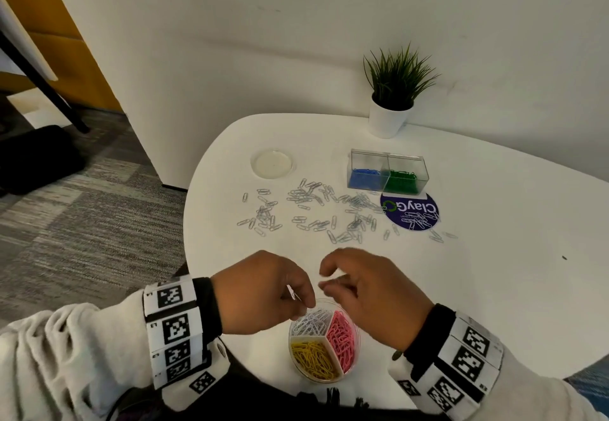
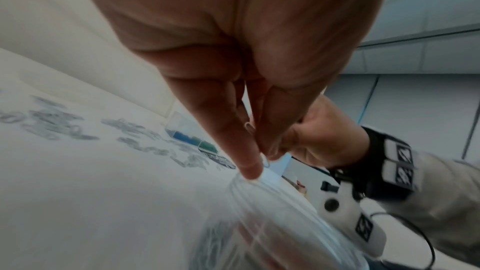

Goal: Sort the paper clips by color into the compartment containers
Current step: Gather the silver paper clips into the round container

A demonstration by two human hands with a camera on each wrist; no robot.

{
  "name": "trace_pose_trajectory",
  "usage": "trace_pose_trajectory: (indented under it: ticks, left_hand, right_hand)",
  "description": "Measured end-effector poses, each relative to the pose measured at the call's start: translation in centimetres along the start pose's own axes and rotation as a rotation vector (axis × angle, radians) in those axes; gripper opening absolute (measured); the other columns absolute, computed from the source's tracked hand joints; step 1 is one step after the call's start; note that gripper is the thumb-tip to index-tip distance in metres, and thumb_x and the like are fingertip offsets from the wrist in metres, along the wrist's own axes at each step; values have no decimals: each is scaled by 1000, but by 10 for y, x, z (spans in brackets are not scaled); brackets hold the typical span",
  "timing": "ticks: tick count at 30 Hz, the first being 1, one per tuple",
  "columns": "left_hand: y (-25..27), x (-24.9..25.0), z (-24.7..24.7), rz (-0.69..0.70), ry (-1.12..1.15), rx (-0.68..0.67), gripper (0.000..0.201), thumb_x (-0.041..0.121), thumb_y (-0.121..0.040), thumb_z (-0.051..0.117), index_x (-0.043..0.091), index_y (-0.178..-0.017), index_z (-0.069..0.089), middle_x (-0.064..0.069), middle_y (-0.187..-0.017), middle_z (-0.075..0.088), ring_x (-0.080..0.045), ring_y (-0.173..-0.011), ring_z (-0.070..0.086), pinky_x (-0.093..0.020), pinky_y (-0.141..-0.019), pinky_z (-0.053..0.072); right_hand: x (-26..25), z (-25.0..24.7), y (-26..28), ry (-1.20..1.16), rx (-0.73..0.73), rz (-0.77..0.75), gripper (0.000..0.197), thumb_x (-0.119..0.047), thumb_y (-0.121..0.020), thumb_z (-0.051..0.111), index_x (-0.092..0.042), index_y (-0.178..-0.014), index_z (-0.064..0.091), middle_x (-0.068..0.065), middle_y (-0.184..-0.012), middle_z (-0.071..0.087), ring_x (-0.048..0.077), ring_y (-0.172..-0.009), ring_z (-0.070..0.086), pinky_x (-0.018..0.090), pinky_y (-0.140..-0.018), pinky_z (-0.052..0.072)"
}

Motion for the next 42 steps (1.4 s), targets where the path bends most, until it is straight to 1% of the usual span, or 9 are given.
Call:
trace_pose_trajectory:
  ticks: [7,10,14,19,22,27,30,34,42]
  left_hand:
    - [-5,7,21,283,-308,-19,19,46,-92,59,35,-103,71,17,-100,70,-3,-92,57,-28,-81,48]
    - [-6,0,6,280,-244,-14,15,43,-90,61,35,-98,71,17,-95,69,-1,-85,60,-27,-76,50]
    - [-19,-41,-31,175,-343,79,8,36,-90,64,34,-95,70,18,-92,66,2,-79,60,-23,-74,50]
    - [-43,-127,-80,-196,-485,166,13,31,-93,61,30,-103,67,14,-99,60,-12,-96,63,-28,-83,49]
    - [-54,-160,-87,-406,-460,136,42,52,-93,56,25,-125,58,3,-115,56,-17,-103,58,-30,-88,46]
    - [-79,-152,-70,-408,-482,111,65,91,-73,37,28,-87,50,2,-93,48,-19,-87,51,-37,-84,45]
    - [-94,-136,-53,-339,-557,48,38,70,-81,44,35,-93,51,3,-102,54,-21,-98,54,-34,-84,45]
    - [-102,-117,-40,-229,-605,94,18,26,-96,47,23,-101,64,4,-100,53,-20,-103,58,-22,-78,34]
    - [-98,-106,-40,-196,-557,131,15,27,-94,45,24,-96,60,5,-100,61,-19,-91,59,-31,-79,47]
  right_hand:
    - [2,1,7,-203,0,132,37,-11,-85,74,-38,-98,53,-4,-85,63,10,-63,69,24,-62,55]
    - [0,8,6,-241,23,119,28,-16,-80,79,-33,-91,59,-9,-81,68,9,-71,69,27,-71,56]
    - [-3,16,4,-209,-33,89,24,-30,-75,83,-30,-87,62,-17,-83,70,6,-85,66,27,-85,52]
    - [3,9,3,-134,-105,69,20,-40,-79,78,-33,-91,64,-23,-90,69,-1,-92,64,18,-86,47]
    - [36,-23,-4,-8,31,53,7,-36,-89,70,-34,-92,65,-20,-94,68,-1,-94,61,16,-86,45]
    - [166,-96,-8,374,161,446,26,-29,-96,58,-23,-122,58,-2,-129,53,18,-116,55,30,-99,42]
    - [210,-122,-3,452,121,638,44,-29,-97,55,-16,-139,47,8,-142,42,26,-127,48,33,-104,39]
    - [215,-110,-10,552,15,575,41,-24,-98,51,-24,-139,52,8,-130,50,26,-120,52,31,-101,41]
    - [201,-89,-29,638,2,433,16,-13,-92,50,-20,-95,64,0,-96,61,17,-81,54,24,-70,39]
Point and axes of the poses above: each hand's wrist, its own y-axis away from the middle knuckle, its own z-axis out of the palm, x = y × z, the point moved 6 cm from there along -y, towards the middle knuckle
